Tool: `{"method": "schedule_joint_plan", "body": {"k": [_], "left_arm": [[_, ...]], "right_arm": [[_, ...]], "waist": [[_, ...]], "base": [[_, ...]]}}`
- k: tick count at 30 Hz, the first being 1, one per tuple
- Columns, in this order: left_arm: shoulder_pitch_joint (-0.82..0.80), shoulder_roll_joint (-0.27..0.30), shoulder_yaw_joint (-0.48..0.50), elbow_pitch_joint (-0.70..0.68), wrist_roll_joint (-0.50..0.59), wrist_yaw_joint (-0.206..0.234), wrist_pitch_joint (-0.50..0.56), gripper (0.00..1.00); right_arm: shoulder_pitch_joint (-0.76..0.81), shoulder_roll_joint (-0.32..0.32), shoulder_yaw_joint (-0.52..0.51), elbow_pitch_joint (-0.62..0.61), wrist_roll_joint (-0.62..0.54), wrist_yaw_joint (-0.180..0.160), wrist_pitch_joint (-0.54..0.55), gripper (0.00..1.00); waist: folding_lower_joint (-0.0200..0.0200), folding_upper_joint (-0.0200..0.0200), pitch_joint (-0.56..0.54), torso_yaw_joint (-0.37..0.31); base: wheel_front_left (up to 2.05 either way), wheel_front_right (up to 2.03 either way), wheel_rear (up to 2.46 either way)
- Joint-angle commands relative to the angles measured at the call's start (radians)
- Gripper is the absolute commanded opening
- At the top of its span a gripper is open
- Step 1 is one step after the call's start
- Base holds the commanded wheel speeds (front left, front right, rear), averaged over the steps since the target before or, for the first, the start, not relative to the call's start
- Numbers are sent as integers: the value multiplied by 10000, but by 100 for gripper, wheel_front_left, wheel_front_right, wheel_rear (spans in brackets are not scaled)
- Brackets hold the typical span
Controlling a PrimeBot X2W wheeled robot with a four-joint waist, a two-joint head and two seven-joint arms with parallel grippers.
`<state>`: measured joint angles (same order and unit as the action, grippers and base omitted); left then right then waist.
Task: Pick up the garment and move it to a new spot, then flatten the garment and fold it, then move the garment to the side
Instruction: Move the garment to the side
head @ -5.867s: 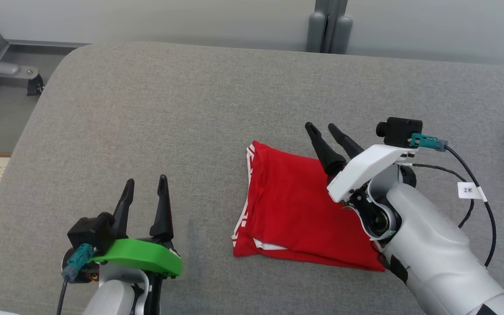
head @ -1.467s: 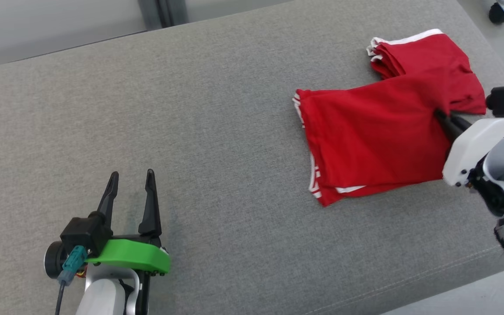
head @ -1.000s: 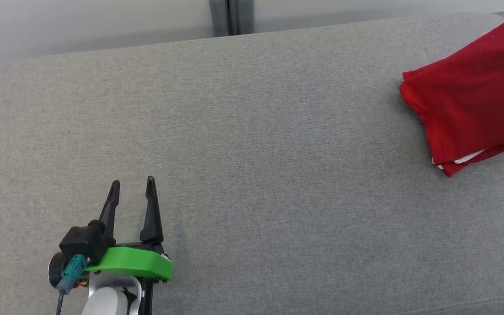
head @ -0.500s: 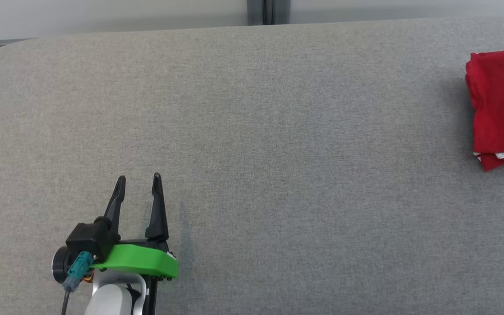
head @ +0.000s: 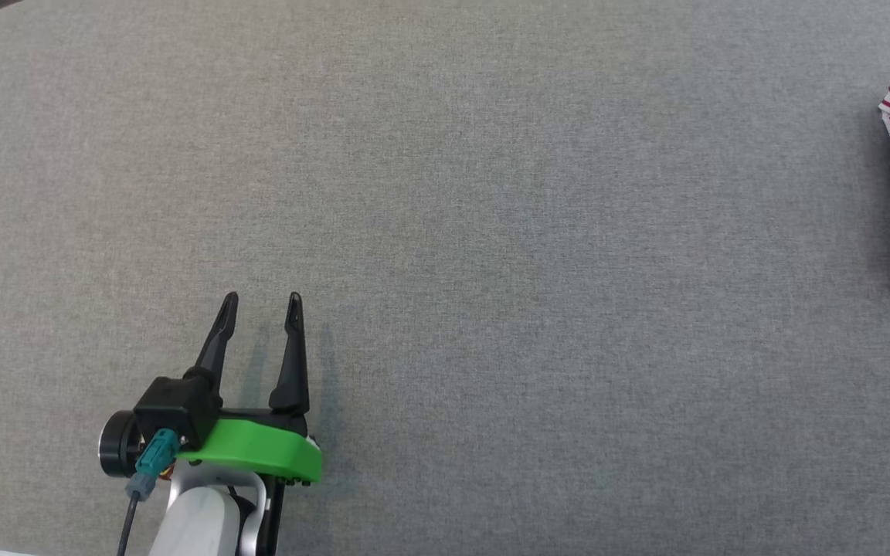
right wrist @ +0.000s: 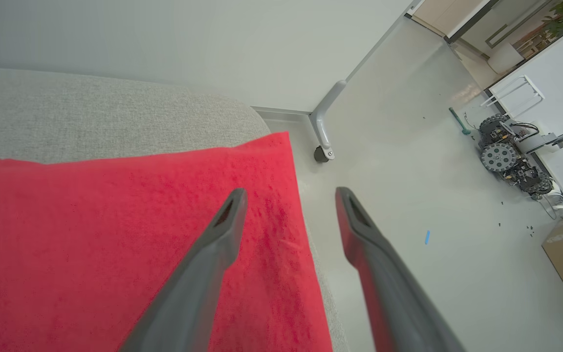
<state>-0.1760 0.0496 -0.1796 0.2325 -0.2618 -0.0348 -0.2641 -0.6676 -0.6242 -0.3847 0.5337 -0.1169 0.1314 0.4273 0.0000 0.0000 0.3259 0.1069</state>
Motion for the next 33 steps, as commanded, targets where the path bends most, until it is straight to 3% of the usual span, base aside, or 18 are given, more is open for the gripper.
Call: {"method": "schedule_joint_plan", "body": {"k": [1, 7, 15, 25, 33], "left_arm": [[-145, 23, 27, 24, 60, -47, 3, 100], [-72, 23, 21, 136, 83, -69, 2, 100], [-190, 24, 47, 328, -58, -85, 2, 100], [-400, 29, 439, 652, -677, 245, 2, 100], [39, 27, 432, 997, -673, 737, 3, 100]], "right_arm": [[-159, 270, -193, 152, -221, -13, -248, 100], [-488, 669, -184, 624, -667, -13, -1338, 100], [-1009, 1109, 1378, 1411, 183, -13, -2726, 100], [-307, 2219, 3502, 673, 1955, -13, -3910, 100], [1309, 3200, 4562, -469, 3015, -13, -4676, 100]], "waist": [[0, 0, 98, 100], [0, 0, -117, -124], [0, 0, -753, -576], [0, 0, -2020, -896], [0, 0, -2902, -940]], "base": [[0, 0, 0], [0, 0, 0], [0, 0, 0], [0, 0, 0], [0, 0, 0]]}}
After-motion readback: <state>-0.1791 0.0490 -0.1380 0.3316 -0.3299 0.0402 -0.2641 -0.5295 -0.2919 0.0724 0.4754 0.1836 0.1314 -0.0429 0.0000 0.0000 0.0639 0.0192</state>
